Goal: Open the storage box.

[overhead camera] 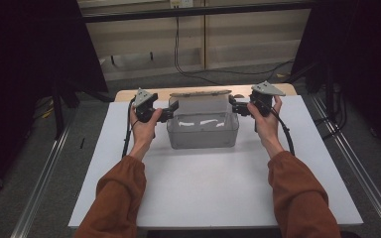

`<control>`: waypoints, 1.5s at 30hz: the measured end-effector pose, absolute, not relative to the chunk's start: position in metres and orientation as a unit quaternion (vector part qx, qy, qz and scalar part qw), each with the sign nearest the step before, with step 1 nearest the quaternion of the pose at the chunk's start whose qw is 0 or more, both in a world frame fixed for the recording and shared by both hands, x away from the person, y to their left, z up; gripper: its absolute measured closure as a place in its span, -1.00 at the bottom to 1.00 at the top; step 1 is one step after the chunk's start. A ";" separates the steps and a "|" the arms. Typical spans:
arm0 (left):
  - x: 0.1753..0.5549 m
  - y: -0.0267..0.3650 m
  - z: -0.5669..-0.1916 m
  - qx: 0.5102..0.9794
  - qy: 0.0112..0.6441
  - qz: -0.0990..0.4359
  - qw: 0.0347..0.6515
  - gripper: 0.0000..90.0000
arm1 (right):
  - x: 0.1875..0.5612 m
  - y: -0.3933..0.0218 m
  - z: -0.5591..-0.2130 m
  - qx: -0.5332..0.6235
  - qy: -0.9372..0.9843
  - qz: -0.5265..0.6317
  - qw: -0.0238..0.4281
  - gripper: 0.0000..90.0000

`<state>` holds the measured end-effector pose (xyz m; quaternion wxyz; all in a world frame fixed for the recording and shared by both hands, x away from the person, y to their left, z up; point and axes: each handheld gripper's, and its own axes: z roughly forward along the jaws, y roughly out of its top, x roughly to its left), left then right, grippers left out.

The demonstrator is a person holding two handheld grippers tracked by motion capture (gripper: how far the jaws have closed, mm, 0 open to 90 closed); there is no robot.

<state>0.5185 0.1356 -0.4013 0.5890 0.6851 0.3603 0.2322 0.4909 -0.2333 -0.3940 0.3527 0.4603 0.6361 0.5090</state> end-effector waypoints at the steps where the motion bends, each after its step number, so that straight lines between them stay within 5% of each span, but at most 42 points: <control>1: 0.516 0.137 -0.401 0.682 0.359 0.232 0.593 -0.91 | 0.488 -0.234 -0.393 0.458 0.637 0.508 0.356 -1.00; 45: 0.390 0.193 -0.425 0.663 0.364 0.280 0.591 -0.92 | 0.358 -0.252 -0.414 0.436 0.630 0.499 0.405 -1.00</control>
